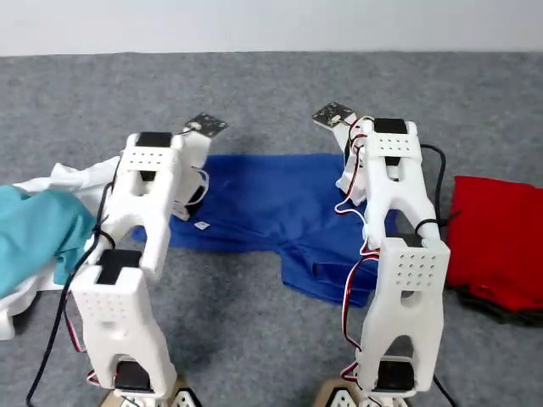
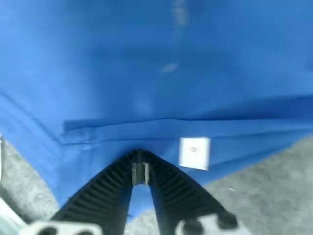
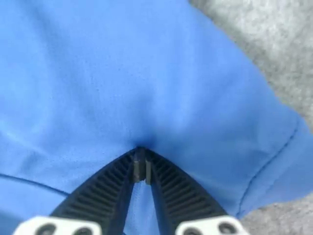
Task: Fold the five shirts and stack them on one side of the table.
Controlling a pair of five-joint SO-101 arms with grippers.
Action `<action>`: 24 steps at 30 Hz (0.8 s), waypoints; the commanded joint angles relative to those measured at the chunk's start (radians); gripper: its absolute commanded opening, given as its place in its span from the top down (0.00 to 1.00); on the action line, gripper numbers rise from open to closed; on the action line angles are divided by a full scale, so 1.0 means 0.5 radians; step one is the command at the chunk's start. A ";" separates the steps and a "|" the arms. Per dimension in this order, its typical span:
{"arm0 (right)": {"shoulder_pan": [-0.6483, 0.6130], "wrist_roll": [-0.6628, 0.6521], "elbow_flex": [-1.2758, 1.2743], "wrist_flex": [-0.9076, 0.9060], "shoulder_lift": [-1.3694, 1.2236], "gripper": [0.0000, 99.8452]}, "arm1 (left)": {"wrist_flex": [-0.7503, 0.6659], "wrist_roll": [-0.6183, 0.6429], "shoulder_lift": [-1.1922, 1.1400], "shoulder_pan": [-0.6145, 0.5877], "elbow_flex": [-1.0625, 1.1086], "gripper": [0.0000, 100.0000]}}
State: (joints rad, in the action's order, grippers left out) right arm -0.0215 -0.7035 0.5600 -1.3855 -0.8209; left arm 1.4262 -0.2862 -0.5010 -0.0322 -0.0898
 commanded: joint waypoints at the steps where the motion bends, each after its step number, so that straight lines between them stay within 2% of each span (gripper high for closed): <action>1: 0.060 -0.021 0.107 0.054 0.014 0.99 | -0.021 -0.009 -0.015 -0.074 -0.020 0.99; 8: 0.063 -0.025 0.107 0.054 0.014 0.99 | 0.353 -0.184 0.009 -0.187 -0.014 1.00; 15: 0.060 -0.025 0.107 0.063 0.011 0.99 | 0.565 -0.313 0.411 -0.295 -0.017 1.00; 20: 0.060 -0.025 0.107 0.063 0.011 0.99 | 0.497 -0.298 0.669 -0.199 -0.014 1.00; 24: 0.057 -0.025 0.107 0.054 0.011 0.99 | 0.279 -0.101 0.583 -0.092 -0.011 1.00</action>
State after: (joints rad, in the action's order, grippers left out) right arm -0.0215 -0.7035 0.5600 -1.3855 -0.8209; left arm 1.6425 -0.3951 -0.2279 -0.1105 -0.0898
